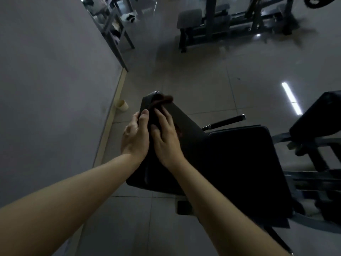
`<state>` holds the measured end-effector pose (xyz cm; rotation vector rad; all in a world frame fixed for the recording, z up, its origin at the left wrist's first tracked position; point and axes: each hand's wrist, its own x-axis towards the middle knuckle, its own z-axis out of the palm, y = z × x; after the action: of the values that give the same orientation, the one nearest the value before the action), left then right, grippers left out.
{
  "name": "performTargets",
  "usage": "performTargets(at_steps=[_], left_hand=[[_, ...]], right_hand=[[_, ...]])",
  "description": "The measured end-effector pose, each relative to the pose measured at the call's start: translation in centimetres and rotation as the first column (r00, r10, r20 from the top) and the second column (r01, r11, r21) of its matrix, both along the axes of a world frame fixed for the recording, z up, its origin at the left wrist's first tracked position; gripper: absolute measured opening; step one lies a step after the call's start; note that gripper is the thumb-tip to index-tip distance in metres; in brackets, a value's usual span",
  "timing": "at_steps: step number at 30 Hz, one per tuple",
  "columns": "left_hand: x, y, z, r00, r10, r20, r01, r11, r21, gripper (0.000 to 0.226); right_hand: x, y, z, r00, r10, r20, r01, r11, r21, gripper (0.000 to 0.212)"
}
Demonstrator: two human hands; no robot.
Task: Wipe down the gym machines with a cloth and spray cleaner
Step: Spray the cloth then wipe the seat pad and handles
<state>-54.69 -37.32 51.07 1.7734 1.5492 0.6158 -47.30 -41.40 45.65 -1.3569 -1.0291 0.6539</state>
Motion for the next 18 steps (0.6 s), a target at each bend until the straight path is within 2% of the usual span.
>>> performTargets(at_steps=[2,4,7,8,10,12,14,15,16,18], left_hand=[[-0.1,0.3,0.0,0.999,-0.008,-0.031,0.008,1.000,0.019,0.080],[-0.1,0.7,-0.5,0.997,-0.012,-0.077,0.013,1.000,0.018,0.074],[-0.1,0.5,-0.7,0.997,-0.025,-0.076,0.028,0.999,0.041,0.069],[-0.2,0.7,-0.8,0.997,-0.018,-0.072,0.021,0.999,0.045,0.072],[-0.1,0.9,-1.1,0.997,-0.014,-0.075,0.017,0.999,0.044,0.076],[-0.3,0.8,-1.0,0.996,-0.008,-0.090,0.011,1.000,0.029,0.078],[-0.1,0.7,-0.8,0.995,-0.003,-0.101,0.005,1.000,0.018,0.079],[-0.1,0.7,-0.8,0.995,0.005,-0.098,-0.003,1.000,0.015,0.080],[-0.2,0.7,-0.7,0.996,0.008,-0.093,-0.008,1.000,0.008,0.082],[-0.2,0.7,-0.6,0.997,0.008,-0.078,-0.009,1.000,-0.006,0.084]], right_hand=[[2.2,1.2,-2.9,0.995,-0.004,0.100,0.003,1.000,0.009,0.048],[5.1,1.8,-9.4,0.993,-0.114,0.007,0.114,0.983,-0.146,0.049],[8.3,1.0,-18.9,0.950,-0.272,-0.156,0.178,0.879,-0.443,0.049],[8.8,0.6,-20.8,0.926,-0.328,-0.188,0.178,0.816,-0.550,0.047],[9.8,0.3,-22.3,0.844,-0.493,-0.213,0.176,0.629,-0.757,0.046],[10.5,0.7,-21.6,0.742,-0.629,-0.235,0.110,0.459,-0.881,0.044],[10.7,2.3,-18.9,0.704,-0.673,-0.228,0.080,0.394,-0.916,0.044],[10.2,3.3,-17.1,0.736,-0.638,-0.227,0.098,0.432,-0.897,0.045],[9.2,4.2,-14.9,0.777,-0.588,-0.225,0.139,0.509,-0.849,0.046],[6.7,5.3,-9.3,0.867,-0.437,-0.239,0.196,0.741,-0.643,0.046]])
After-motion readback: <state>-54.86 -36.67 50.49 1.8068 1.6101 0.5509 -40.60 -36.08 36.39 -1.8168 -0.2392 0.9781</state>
